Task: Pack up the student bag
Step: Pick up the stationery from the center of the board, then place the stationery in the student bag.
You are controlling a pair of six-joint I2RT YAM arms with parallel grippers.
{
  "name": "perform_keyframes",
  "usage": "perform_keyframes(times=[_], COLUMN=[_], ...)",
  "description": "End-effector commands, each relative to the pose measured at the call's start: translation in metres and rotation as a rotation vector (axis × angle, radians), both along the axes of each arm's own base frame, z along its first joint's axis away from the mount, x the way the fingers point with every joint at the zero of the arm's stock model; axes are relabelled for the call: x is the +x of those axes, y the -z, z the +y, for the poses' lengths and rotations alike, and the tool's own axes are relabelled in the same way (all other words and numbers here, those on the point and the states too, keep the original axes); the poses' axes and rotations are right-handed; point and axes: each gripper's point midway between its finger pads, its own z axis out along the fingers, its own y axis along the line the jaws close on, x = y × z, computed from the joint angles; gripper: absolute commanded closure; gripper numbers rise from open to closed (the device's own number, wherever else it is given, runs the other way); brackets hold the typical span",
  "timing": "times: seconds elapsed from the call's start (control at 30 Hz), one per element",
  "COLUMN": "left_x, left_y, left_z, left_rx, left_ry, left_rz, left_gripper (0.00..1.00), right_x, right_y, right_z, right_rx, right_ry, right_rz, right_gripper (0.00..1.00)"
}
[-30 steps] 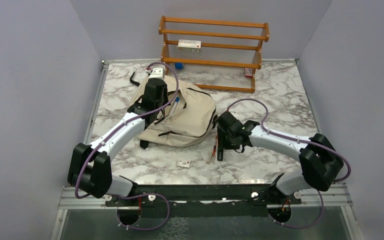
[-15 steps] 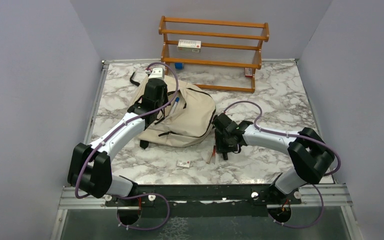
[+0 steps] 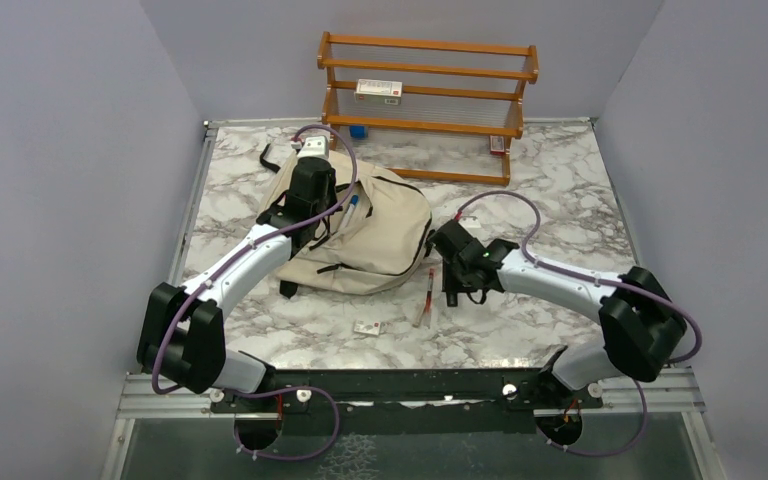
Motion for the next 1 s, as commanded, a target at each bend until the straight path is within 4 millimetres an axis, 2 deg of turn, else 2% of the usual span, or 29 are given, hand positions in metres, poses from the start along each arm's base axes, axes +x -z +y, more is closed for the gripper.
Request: perform_keyframes(times=[0.0,0.17,0.3,0.43,0.57,0.67,0.8,0.97], left_x=[0.009,0.008,0.009,0.009,0.004,0.002,-0.003,-0.007], left_y=[-0.021,-0.014,-0.015,-0.018,-0.02,-0.015,-0.014,-0.012], left_z=[-0.001,-0.002,-0.005,-0.006,-0.01,-0.011,-0.013,-0.012], left_rx=[-0.025,-0.024,-0.039,-0.051,-0.053,-0.055,-0.064,-0.071], left_ry=[-0.024,-0.017,-0.014,-0.012,0.029,0.04,0.056,0.053], left_rz=[-0.056,-0.048,-0.044,-0.055,-0.057,-0.054,-0.04,-0.038], left_gripper=[1.0,1.0,1.0,1.0,1.0,1.0,1.0,1.0], right_x=[0.03,0.05,0.063,0.074,0.066,0.069,0.082,0.105], right_y=[-0.056,-0.098,-0.122,-0.122,-0.11,-0.109,-0.123,-0.139], right_z=[0.0,0.037,0.083,0.126,0.165,0.184,0.204,0.22], right_rx=[0.009,0.141,0.295,0.392,0.5,0.591,0.65,0.727], right_ry=[0.014,-0.105,-0.187,-0.234,-0.302,-0.324,-0.339,-0.302], right_rz=[-0.195,-0.298,-0.319,-0.253,-0.121,-0.115,-0.126,-0.142], right_gripper=[0.78,0.82,0.84,0.84,0.85,0.85,0.86,0.87])
